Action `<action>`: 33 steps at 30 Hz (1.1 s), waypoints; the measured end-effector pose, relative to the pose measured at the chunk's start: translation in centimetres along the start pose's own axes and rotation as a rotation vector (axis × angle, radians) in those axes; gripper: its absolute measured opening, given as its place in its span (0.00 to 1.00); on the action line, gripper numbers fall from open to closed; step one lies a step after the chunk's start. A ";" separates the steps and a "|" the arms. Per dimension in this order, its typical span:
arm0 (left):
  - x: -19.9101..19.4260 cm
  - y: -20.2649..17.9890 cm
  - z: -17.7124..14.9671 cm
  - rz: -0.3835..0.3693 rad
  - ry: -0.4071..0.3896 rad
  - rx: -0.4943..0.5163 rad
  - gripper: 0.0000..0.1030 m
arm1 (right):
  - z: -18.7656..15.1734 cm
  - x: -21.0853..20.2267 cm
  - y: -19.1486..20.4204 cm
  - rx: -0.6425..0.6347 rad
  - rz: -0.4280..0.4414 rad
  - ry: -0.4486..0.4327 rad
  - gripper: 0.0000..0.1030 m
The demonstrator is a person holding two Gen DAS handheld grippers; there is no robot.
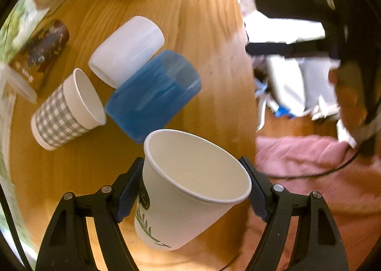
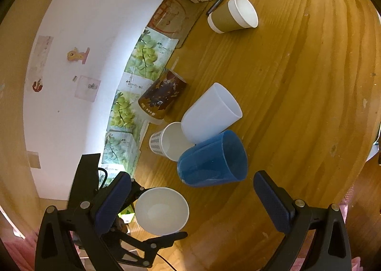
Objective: Flip cup upright
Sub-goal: 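Lift the white paper cup with the left gripper and rotate it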
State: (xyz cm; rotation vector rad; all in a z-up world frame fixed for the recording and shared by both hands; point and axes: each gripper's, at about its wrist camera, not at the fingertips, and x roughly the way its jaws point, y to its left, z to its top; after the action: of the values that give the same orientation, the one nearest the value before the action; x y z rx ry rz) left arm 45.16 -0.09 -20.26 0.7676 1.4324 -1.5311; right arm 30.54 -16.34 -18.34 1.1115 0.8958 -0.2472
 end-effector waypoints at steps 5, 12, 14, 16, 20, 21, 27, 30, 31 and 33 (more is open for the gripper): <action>0.5 -1.7 -0.7 -0.033 -0.079 -0.102 0.78 | -0.5 -1.4 -0.1 -0.016 -0.003 -0.019 1.00; 2.3 -3.3 -1.7 -0.081 -0.181 -0.293 0.78 | -0.8 -3.3 -0.4 -0.046 -0.019 -0.035 1.00; 2.8 -3.6 -2.0 -0.095 -0.217 -0.372 0.78 | -0.8 -3.6 -0.5 -0.077 -0.030 -0.027 1.00; 3.3 -4.2 -2.2 -0.100 -0.254 -0.438 0.78 | -0.7 -3.7 -0.5 -0.111 -0.052 -0.020 1.00; 3.9 -4.9 -2.7 -0.132 -0.330 -0.569 0.78 | -0.5 -4.0 -0.6 -0.163 -0.055 0.005 1.00; 4.1 -5.2 -2.7 -0.127 -0.347 -0.592 0.78 | -0.5 -4.1 -0.7 -0.176 -0.055 0.013 1.00; 6.1 -7.0 -2.8 -0.152 -0.431 -0.774 0.78 | 0.6 -4.7 -1.1 -0.293 -0.048 0.076 1.00; 7.0 -7.8 -2.6 -0.170 -0.485 -0.854 0.78 | 1.2 -5.1 -1.6 -0.322 -0.043 0.111 1.00; 7.3 -8.0 -2.6 -0.171 -0.503 -0.882 0.78 | 1.5 -5.3 -1.8 -0.336 -0.041 0.127 1.00; 8.0 -8.4 -2.3 -0.169 -0.531 -0.941 0.79 | 2.0 -5.6 -2.2 -0.360 -0.041 0.151 1.00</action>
State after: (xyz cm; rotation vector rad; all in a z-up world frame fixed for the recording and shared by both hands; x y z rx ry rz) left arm 33.90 0.30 -23.99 -0.3108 1.5749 -0.8817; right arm 26.69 -20.38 -15.46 0.7851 1.0512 -0.0311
